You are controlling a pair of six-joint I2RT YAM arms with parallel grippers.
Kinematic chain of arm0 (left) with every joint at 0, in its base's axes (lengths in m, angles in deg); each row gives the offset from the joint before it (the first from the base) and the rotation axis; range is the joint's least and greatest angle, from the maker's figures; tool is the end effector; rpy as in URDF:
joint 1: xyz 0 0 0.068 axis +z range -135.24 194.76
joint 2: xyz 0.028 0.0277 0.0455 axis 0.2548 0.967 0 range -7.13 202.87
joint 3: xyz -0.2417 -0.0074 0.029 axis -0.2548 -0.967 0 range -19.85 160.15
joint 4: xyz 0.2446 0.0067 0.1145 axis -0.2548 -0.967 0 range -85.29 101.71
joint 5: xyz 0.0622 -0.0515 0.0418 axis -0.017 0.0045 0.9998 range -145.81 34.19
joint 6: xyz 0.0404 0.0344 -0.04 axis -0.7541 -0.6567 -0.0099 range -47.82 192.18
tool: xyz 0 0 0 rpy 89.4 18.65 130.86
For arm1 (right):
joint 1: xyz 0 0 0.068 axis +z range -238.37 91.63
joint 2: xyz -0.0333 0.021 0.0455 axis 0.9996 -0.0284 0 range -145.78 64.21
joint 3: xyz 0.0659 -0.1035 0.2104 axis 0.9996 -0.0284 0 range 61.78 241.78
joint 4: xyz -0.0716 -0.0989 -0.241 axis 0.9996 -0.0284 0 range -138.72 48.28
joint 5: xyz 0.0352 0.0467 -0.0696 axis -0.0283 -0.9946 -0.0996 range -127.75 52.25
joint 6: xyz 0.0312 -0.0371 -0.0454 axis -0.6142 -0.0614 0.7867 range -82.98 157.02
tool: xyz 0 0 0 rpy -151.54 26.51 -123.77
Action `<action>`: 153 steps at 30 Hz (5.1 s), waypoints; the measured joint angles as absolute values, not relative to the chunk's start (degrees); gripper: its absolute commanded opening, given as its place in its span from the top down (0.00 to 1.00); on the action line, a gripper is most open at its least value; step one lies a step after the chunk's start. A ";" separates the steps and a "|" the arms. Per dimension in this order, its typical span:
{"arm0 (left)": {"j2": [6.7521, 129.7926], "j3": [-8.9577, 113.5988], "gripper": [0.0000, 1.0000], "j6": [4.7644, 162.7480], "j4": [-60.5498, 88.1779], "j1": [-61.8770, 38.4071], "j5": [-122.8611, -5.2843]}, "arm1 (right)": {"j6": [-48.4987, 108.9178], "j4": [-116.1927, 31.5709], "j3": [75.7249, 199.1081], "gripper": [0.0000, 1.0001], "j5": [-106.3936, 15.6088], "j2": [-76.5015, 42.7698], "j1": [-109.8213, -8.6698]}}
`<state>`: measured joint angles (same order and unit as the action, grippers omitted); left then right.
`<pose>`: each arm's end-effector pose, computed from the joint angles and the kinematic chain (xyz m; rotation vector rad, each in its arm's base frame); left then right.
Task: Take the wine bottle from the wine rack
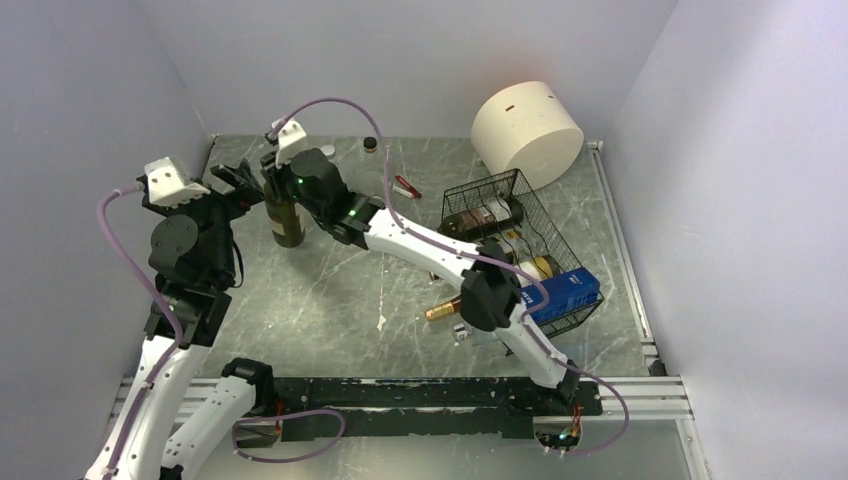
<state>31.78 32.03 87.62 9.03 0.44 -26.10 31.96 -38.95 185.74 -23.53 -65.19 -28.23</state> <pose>0.1909 -0.0218 0.3971 -0.4417 1.3447 -0.0691 0.2861 0.4723 0.3237 -0.5876 1.5512 0.6737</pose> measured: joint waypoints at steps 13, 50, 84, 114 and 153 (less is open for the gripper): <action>32.02 32.03 0.06 87.66 8.99 0.70 -25.99 | 38.63 -39.69 202.01 1.00 -17.13 -80.73 -29.11; 32.96 32.03 0.06 88.06 8.99 0.70 -26.34 | 40.75 -31.43 203.60 0.23 -19.12 -81.41 -31.10; 39.52 32.03 0.06 88.12 8.73 0.70 -28.09 | 43.99 -68.02 132.78 0.00 -10.24 7.64 -30.66; 41.99 33.25 0.06 89.19 6.80 0.70 -33.59 | 80.88 -112.24 121.03 0.00 -41.85 19.00 -30.66; 44.24 34.65 0.06 91.53 5.78 0.70 -39.39 | 87.68 -96.54 108.22 0.50 -29.72 11.70 -30.66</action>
<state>44.24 34.65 91.53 5.78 0.70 -39.39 87.68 -96.54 108.22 -29.72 11.70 -30.66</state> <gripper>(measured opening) 0.939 0.669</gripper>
